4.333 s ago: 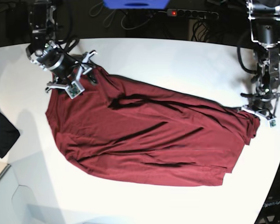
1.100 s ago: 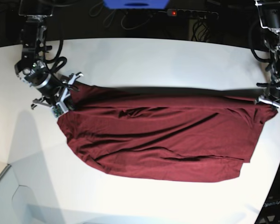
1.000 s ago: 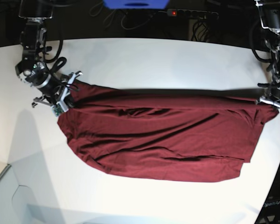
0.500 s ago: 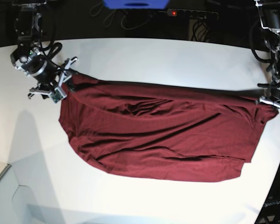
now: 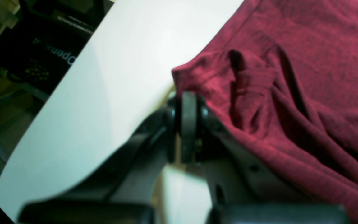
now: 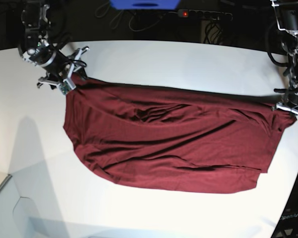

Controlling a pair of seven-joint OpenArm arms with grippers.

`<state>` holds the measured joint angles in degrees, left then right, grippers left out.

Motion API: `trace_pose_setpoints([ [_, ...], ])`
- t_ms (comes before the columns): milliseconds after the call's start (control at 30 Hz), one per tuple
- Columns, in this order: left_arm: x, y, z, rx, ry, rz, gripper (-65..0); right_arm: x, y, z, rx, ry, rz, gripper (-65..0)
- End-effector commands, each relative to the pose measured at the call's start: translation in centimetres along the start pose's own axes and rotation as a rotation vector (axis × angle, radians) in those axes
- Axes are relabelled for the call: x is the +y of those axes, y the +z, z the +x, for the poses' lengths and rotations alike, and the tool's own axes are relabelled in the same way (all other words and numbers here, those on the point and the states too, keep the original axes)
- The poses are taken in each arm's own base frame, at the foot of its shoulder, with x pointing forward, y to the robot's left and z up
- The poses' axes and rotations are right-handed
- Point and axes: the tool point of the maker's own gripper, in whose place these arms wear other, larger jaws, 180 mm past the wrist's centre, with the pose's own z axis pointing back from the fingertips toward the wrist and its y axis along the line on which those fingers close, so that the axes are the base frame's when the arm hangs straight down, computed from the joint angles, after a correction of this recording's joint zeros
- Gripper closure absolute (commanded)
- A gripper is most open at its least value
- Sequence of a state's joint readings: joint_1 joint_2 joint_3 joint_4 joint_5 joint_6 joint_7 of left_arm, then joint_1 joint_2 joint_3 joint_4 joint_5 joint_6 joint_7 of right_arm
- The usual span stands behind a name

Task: Layout the t-shirt on the table in an organized manner, then fold the t-shirt properly
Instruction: 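Drag the shirt with both grippers outward, spreading it wide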

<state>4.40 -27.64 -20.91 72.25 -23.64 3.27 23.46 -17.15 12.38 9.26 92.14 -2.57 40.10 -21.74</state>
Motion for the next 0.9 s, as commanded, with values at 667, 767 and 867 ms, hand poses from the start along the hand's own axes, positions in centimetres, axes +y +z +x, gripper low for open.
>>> trace_pose_setpoints([
  [667,-1.1,5.3,-1.9,-0.027,-0.11,-0.065,-0.1,-1.8,3.0,-4.7,0.077,0.072,0.002,-2.3],
  [767,-1.6,6.1,-2.9,-0.014,-0.102,-0.077,-0.1,-2.6,3.6,-5.4,0.093,0.071,-0.017,-2.3],
  [867,-1.8,6.7,-4.1,0.007,-0.098,-0.084,-0.1,-4.1,4.6,-5.8,0.098,0.054,-0.063,-2.3],
])
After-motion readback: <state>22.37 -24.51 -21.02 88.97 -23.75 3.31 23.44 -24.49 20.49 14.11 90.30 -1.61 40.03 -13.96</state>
